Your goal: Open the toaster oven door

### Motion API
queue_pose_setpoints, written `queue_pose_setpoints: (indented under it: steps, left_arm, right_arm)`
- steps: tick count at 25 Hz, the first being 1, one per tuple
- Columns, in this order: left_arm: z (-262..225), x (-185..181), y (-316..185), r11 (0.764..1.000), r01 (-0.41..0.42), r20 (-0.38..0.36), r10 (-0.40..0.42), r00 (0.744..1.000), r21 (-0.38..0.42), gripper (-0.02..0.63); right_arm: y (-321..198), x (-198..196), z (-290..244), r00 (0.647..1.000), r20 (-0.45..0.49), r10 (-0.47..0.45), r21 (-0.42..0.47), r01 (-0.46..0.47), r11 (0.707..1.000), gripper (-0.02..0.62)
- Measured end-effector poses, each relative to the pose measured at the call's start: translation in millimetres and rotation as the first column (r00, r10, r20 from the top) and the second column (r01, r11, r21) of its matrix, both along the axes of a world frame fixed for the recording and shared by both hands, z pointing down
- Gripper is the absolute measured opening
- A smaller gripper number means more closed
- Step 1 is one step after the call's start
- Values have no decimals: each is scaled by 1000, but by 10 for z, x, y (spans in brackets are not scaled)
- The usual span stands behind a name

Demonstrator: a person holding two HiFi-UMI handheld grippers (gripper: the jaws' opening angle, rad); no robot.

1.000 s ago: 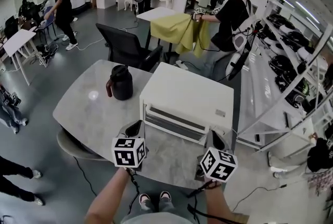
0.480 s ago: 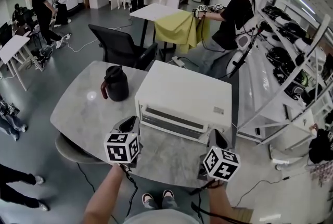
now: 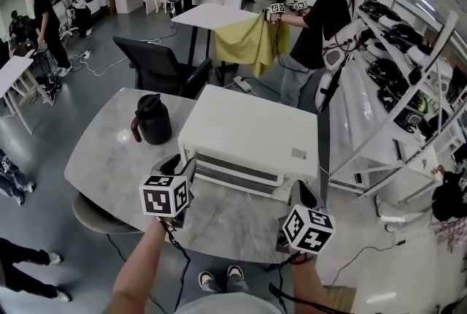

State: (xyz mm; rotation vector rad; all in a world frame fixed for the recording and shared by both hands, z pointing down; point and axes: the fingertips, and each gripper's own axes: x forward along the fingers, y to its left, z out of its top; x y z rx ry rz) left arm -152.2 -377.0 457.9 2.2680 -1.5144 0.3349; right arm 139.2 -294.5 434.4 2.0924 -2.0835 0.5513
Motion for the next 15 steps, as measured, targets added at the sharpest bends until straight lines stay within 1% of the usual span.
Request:
queue_pose_setpoints:
  steps: [4,10,15]
  left_arm:
    - [48,40,-169,999,-4,28,5,1000,-32,155]
    - [104,38,-281,996,12,21,-11,1000,-84,155]
    - [167,86,-359,992,20,48,-14,999,-124,155]
  right_arm:
    - [3,84,32,1000,0,11,-6,-11,1000,5]
    - [85,256,56,999,-5,35,-18,-35,999,5]
    - [36,384,91,999,0,40,-29,-40,999,5]
